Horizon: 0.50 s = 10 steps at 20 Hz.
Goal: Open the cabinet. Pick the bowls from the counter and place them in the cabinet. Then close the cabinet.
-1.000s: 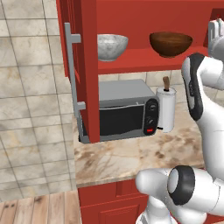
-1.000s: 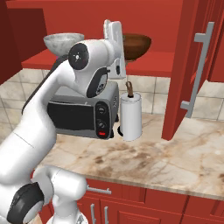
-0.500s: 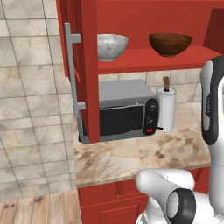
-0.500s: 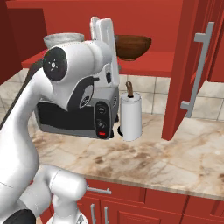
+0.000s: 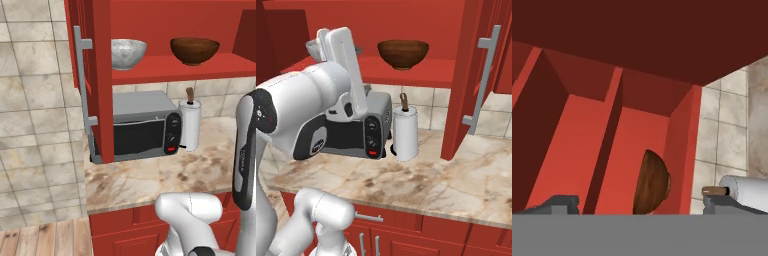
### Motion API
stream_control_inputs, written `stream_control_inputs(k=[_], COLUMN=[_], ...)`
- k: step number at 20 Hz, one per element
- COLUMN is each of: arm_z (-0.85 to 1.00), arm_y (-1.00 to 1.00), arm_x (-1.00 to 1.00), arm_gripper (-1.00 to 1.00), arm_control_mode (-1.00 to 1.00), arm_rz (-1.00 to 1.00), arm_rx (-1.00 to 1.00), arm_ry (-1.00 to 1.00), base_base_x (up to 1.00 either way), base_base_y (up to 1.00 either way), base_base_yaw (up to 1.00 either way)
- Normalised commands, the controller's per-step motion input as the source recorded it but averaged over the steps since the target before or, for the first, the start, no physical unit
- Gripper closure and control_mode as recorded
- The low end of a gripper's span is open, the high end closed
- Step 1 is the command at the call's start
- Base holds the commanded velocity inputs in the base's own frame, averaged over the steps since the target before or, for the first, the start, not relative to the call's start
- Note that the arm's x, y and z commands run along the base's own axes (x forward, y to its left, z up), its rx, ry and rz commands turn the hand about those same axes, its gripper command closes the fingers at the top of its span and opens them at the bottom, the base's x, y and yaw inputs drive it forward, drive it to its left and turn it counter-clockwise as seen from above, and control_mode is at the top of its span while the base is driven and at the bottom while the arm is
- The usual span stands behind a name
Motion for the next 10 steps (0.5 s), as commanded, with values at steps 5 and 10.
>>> stream_control_inputs(k=[5,10], arm_z=[0.00,0.00], arm_y=[0.00,0.00], arm_x=[-0.63,-0.50], arm_gripper=[-1.00,-1.00], arm_control_mode=[-1.00,-1.00], arm_rz=[0.00,0.00], arm_rx=[0.00,0.00], arm_ry=[-0.04,-0.04], base_base_x=[0.00,0.00], base_base_y=[0.00,0.00], base_base_yaw=[0.00,0.00])
